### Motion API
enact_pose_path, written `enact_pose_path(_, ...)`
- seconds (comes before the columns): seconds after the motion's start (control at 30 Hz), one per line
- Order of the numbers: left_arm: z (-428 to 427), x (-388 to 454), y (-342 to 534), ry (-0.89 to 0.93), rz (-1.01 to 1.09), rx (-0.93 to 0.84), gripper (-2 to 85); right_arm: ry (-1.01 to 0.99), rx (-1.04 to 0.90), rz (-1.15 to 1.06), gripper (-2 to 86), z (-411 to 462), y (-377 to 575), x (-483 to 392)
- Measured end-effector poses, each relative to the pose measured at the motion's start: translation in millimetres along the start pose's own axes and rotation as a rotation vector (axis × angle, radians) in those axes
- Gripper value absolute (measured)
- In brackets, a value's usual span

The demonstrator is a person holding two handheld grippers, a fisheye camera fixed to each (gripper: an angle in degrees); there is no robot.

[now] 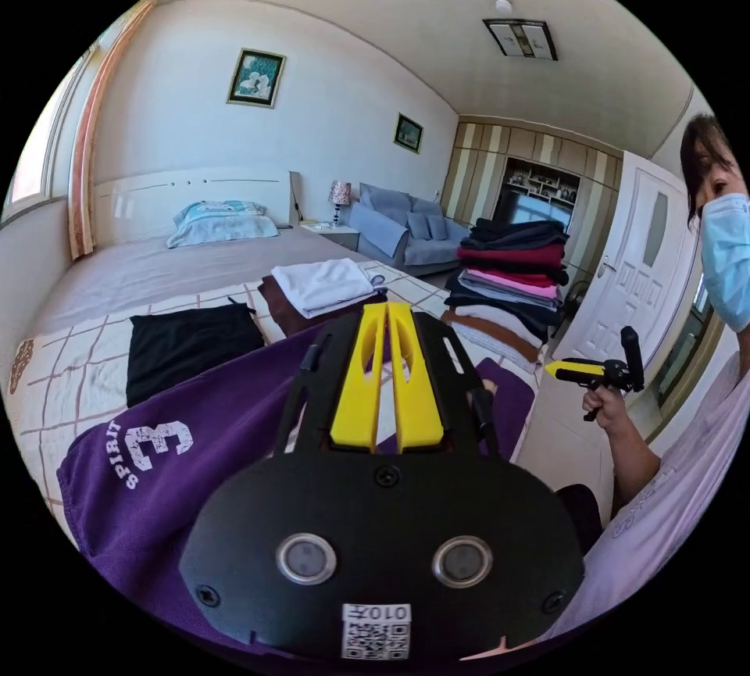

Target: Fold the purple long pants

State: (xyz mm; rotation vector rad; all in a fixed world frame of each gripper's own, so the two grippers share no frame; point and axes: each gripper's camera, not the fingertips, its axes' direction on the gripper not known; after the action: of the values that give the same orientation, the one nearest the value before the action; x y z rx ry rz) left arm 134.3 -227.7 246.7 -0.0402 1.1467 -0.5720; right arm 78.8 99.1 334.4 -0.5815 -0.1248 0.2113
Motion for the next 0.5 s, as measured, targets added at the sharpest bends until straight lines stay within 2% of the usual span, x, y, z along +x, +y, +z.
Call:
enact_pose_path(0.1,0,-15,31,0.048,-0.077,-0.001,-0.1,0.079,-0.021,0.101,2.5,-5,35,-5)
enact_pose_path(0.2,0,-26,42,0.099,-0.088,0.020,-0.1,0.040,-0.066,0.058,2.5,-10,46,-6)
enact_pose_path(0.3,1,-37,53,0.130,-0.135,0.036,-0.1,0.112,-0.053,0.090,2.5,-13,47,-3)
enact_pose_path(0.5,21,-22,68,0.059,-0.087,0.057,-0.1,0.004,-0.058,0.104,2.8,18,60,9)
